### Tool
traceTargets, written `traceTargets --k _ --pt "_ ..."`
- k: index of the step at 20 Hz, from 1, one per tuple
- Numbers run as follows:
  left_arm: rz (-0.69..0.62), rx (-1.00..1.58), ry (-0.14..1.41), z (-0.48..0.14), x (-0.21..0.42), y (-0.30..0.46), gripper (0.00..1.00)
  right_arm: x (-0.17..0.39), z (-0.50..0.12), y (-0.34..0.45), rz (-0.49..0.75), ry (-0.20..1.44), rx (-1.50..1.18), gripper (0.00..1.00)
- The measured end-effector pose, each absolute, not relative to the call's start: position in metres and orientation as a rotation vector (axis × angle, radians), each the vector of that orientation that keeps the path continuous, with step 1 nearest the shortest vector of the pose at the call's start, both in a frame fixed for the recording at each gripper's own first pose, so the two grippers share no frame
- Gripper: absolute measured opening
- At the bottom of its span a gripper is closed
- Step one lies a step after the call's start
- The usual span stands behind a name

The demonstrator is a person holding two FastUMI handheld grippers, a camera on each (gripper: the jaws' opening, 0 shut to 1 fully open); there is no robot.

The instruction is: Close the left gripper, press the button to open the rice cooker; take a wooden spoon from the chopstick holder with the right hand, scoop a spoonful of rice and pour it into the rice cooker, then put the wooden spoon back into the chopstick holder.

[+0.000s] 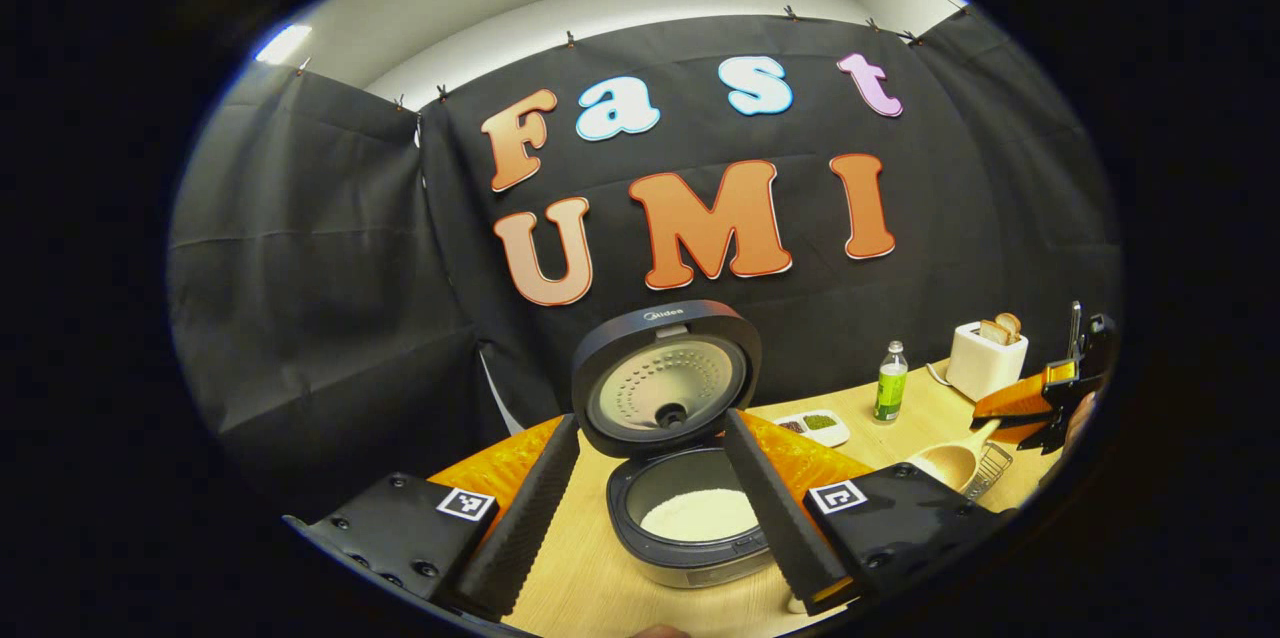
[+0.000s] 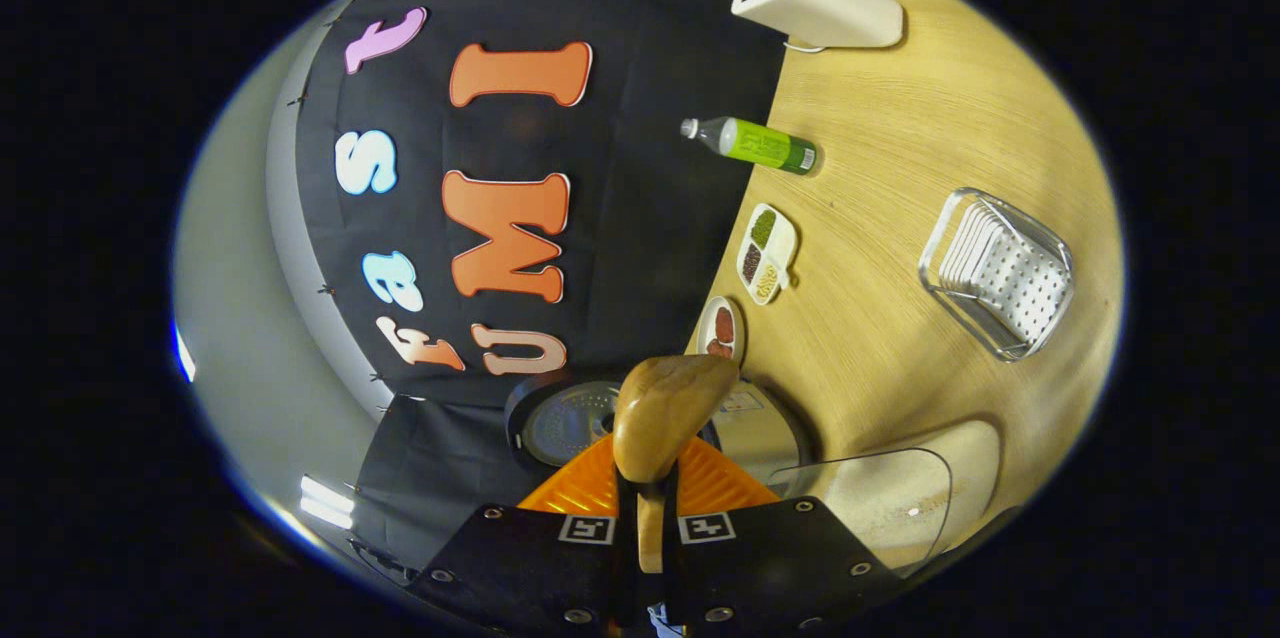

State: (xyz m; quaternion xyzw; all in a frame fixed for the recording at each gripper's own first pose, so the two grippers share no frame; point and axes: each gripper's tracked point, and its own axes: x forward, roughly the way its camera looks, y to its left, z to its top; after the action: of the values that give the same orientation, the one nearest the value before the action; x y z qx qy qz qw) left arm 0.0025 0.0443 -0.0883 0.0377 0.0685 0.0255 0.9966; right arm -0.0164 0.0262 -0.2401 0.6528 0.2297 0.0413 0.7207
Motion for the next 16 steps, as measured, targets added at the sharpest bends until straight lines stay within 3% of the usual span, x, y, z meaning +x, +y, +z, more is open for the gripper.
traceTargets --k 2,4,7,8,14,16 --pt "0.075 0.071 0.132 -0.088 0.001 0.052 0.9 0.0 -0.226 0.035 0.129 0.496 1.446 0.09" --pt "0.099 0.063 0.13 -0.087 0.0 0.062 1.0 0.015 -0.213 0.046 0.165 0.492 1.449 0.09" --pt "0.138 0.053 0.133 -0.09 -0.004 0.078 1.0 0.034 -0.208 0.066 0.204 0.512 1.438 0.09" --pt "0.153 0.052 0.131 -0.089 -0.005 0.084 0.9 0.04 -0.208 0.074 0.215 0.525 1.432 0.09" --pt "0.216 0.044 0.127 -0.091 -0.01 0.113 1.0 0.079 -0.211 0.117 0.254 0.579 1.383 0.09" --pt "0.229 0.039 0.129 -0.093 -0.012 0.121 0.98 0.091 -0.217 0.129 0.251 0.6 1.338 0.09"
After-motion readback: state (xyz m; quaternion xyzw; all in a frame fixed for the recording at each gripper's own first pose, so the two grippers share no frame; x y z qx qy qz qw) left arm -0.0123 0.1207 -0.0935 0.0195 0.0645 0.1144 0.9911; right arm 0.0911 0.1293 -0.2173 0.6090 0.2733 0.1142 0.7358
